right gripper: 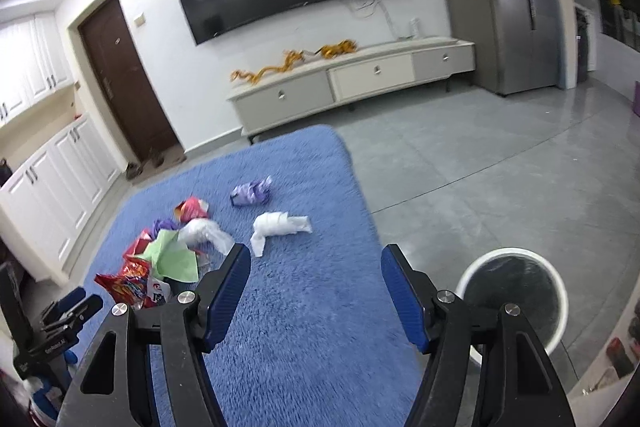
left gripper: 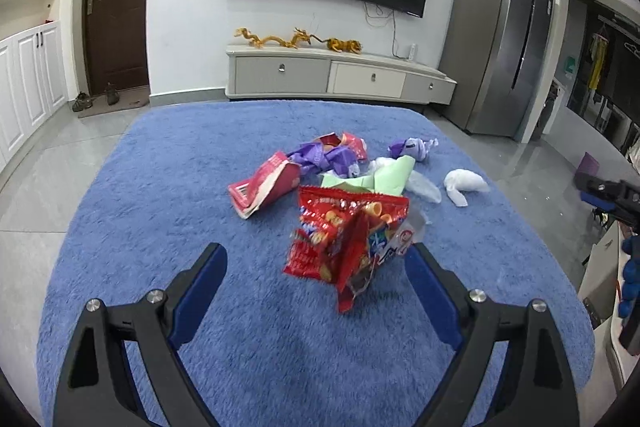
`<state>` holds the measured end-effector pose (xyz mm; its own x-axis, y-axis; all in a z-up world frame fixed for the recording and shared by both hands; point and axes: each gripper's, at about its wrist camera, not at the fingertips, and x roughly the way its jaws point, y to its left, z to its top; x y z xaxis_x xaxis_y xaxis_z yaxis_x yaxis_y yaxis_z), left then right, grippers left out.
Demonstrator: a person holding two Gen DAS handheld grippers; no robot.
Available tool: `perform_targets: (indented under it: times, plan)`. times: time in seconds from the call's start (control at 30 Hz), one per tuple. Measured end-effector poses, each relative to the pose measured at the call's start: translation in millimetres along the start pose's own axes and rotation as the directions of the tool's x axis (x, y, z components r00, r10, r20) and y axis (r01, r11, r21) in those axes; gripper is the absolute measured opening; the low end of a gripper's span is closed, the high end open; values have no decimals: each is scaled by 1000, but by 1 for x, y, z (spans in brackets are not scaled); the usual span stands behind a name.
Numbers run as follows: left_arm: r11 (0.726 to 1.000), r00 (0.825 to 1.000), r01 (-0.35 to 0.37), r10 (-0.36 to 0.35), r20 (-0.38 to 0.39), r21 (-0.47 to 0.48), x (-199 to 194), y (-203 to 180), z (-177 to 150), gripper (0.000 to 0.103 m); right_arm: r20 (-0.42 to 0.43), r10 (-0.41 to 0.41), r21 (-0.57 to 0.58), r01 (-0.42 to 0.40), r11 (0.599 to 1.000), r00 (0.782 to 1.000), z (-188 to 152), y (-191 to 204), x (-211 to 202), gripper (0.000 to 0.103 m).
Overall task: Collect trash
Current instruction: 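Grasp the red snack bag with the left tool while the right tool grasps the white tissue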
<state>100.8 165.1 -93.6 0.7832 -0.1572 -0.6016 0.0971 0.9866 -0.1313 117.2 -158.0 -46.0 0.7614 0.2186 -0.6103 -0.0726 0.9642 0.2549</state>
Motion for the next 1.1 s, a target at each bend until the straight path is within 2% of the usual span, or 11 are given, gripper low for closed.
perform_targets:
  times: [0.17, 0.4, 0.53, 0.57, 0.7, 0.77, 0.8, 0.93, 1.0, 1.1]
  plan:
    - [1000, 1000, 23, -23, -7, -8, 21, -1, 15, 90, -50, 17, -30, -18, 999, 999, 8, 3, 39, 68]
    - [997, 997, 52, -55, -51, -53, 50, 6, 15, 90, -111, 23, -96, -34, 995, 994, 19, 16, 93, 71]
    - [995, 997, 67, -70, -41, -68, 54, 9, 15, 90, -124, 38, -135, -54, 989, 992, 28, 26, 115, 71]
    - [994, 996, 74, -77, -36, -77, 55, 10, 15, 88, -128, 46, -144, -64, 987, 991, 30, 29, 120, 71]
    - [988, 992, 117, -122, -40, -104, 58, 13, 12, 71, -163, 44, -165, -71, 984, 986, 28, 34, 140, 70]
    - [987, 990, 130, -134, -35, -92, 55, 11, 13, 65, -187, 37, -165, -68, 984, 982, 27, 34, 149, 61]
    - [986, 989, 141, -144, -37, -88, 54, 11, 12, 60, -200, 33, -165, -66, 984, 979, 24, 33, 152, 53]
    - [983, 984, 167, -171, -54, -83, 54, 5, 10, 54, -216, 47, -166, -84, 982, 975, 18, 33, 151, 35]
    - [982, 983, 170, -174, -57, -79, 52, 3, 8, 47, -214, 53, -172, -91, 981, 975, 16, 34, 145, 29]
    - [977, 978, 194, -200, -62, -89, 46, 0, 7, 34, -206, 66, -163, -101, 981, 976, 12, 35, 133, 26]
